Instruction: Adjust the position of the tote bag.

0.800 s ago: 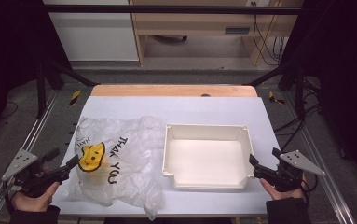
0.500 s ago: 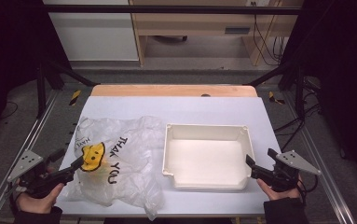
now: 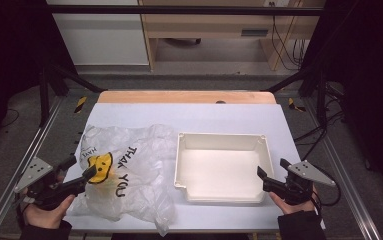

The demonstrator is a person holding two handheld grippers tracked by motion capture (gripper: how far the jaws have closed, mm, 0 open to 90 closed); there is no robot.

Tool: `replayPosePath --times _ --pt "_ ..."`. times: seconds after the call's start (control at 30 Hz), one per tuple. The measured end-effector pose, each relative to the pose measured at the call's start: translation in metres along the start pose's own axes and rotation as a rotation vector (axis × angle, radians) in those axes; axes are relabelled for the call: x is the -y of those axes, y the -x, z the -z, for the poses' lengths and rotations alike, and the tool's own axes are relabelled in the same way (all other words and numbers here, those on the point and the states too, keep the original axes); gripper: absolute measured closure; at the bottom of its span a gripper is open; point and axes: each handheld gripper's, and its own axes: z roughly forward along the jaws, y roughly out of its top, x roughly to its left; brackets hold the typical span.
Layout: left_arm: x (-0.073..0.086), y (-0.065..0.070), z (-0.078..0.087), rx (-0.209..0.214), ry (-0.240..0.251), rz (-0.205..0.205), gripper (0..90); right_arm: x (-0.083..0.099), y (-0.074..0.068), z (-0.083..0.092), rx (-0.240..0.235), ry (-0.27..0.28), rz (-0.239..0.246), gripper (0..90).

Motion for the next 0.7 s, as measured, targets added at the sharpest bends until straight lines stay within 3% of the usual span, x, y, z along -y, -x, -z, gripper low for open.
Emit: replayPosePath --times 0.23,0.7 --pt "-0.006 0.007 -0.003 0.009 0.002 -0.019 23.6 -0.001 -0.005 -0.002 -0.01 -0.001 0.01 19.2" --pt "-0.02 0.037 -0.022 0.046 -0.021 -0.085 23.6 0.003 -0.006 -0.007 -0.01 -0.025 0.011 19.5"
